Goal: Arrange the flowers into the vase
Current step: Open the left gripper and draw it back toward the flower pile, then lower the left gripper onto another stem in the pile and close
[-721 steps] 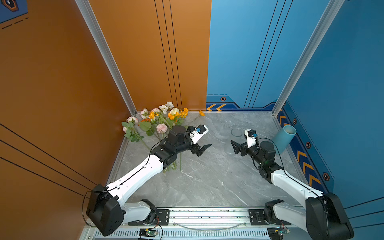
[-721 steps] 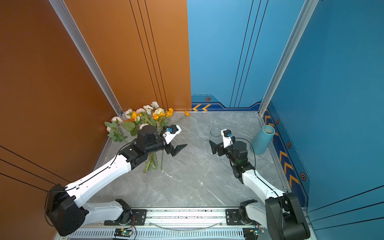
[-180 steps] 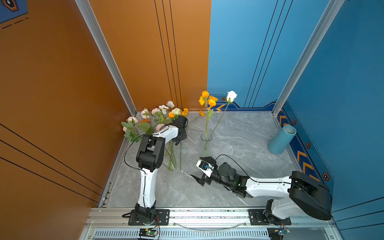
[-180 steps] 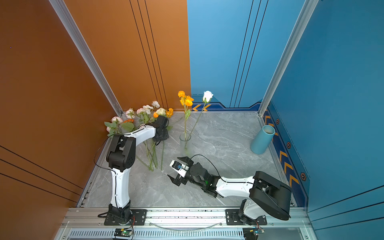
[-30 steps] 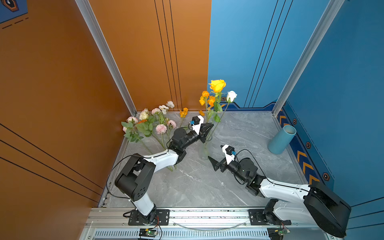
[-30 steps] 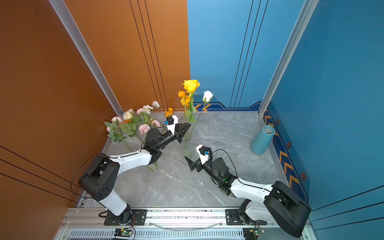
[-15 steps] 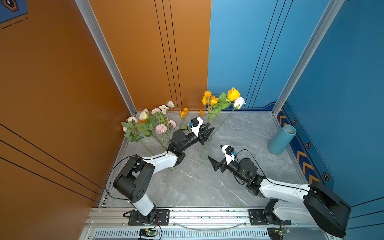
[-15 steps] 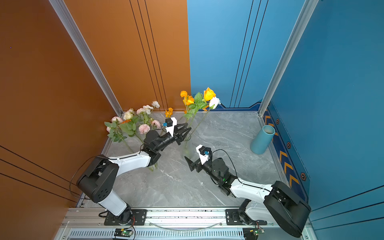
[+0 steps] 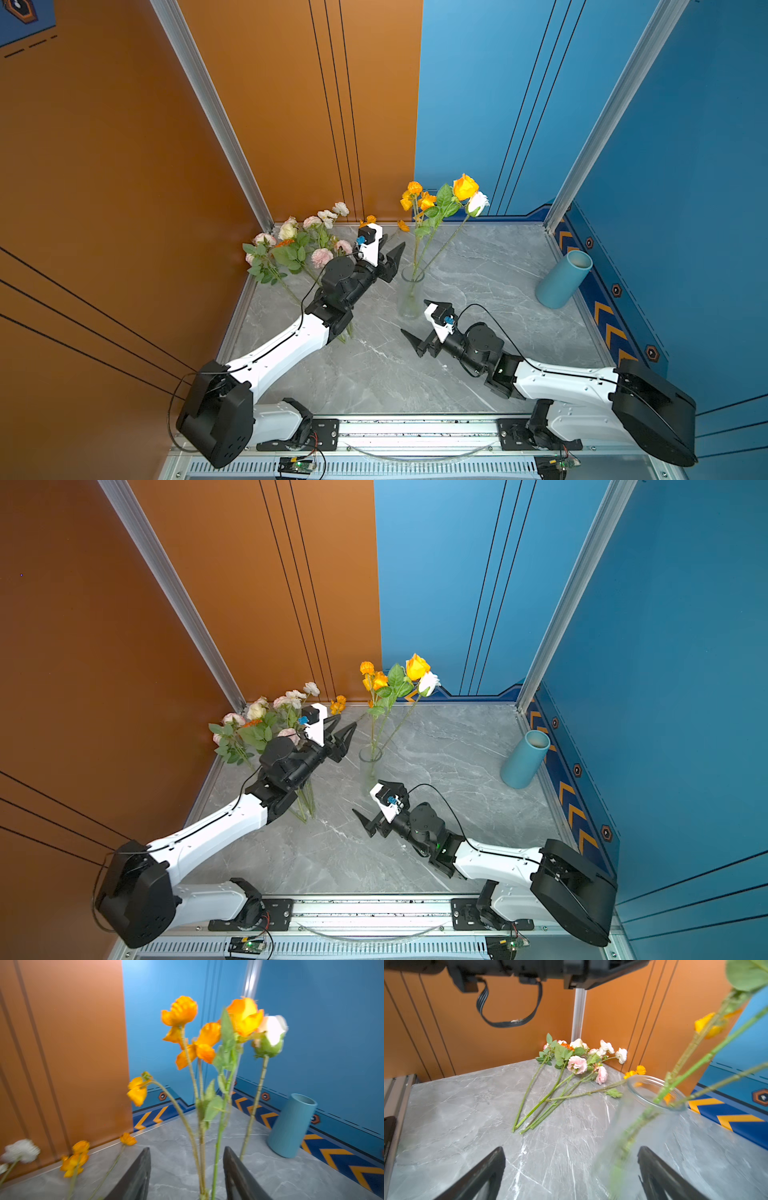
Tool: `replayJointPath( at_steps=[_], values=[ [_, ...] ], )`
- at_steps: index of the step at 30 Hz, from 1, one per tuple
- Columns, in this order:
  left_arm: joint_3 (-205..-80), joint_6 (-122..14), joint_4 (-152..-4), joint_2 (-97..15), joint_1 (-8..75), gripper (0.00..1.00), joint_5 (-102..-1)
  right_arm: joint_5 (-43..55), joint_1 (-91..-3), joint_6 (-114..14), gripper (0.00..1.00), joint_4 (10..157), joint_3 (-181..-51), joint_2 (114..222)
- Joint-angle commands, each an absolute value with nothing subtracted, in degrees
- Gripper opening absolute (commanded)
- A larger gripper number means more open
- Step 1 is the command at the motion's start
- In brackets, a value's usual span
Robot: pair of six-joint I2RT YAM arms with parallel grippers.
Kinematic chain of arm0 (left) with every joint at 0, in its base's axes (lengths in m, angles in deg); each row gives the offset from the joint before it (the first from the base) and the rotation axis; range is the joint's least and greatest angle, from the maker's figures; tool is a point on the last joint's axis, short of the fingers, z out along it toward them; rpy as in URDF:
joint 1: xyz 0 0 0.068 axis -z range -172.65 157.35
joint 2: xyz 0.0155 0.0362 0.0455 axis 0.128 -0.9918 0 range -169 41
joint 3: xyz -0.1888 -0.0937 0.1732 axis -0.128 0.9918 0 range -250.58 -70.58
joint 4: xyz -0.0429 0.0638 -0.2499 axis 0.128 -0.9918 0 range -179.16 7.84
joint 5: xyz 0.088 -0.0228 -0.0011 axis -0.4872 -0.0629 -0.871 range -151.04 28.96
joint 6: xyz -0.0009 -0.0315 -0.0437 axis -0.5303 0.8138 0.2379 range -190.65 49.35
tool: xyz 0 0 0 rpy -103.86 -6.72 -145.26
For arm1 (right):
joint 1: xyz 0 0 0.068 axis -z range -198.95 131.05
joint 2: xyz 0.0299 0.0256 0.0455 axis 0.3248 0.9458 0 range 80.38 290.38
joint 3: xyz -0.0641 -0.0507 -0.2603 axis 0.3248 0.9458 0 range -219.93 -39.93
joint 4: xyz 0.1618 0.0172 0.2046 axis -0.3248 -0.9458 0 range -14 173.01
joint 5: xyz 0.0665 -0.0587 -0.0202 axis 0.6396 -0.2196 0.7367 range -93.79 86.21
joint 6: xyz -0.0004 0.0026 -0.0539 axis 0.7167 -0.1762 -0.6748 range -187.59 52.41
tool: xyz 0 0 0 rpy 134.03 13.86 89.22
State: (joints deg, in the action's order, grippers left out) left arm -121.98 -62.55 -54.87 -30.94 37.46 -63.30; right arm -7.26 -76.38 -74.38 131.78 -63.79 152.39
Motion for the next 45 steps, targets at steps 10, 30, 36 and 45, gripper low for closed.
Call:
replayJointPath(
  at_steps=[10,30,36,45],
  values=[
    [-124.9,-30.5,-107.2,-37.8,16.1,0.46,-81.8,-4.7,-84.9,-84.5,1.00,123.7,-71.3,162.6],
    [-132.2,-23.2,-112.2,-57.7,8.9,0.41,-86.3,0.0,-84.9,-81.2,1.00,121.0,-75.4,168.4],
    [-133.5,-23.3,-112.0,-60.5,7.5,0.41,-84.8,-0.1,-84.7,-80.9,1.00,121.1,-75.3,168.2],
    [-136.3,-22.4,-112.1,-63.8,6.7,0.40,-82.9,-0.2,-84.1,-80.4,1.00,121.5,-75.0,168.1]
  ],
)
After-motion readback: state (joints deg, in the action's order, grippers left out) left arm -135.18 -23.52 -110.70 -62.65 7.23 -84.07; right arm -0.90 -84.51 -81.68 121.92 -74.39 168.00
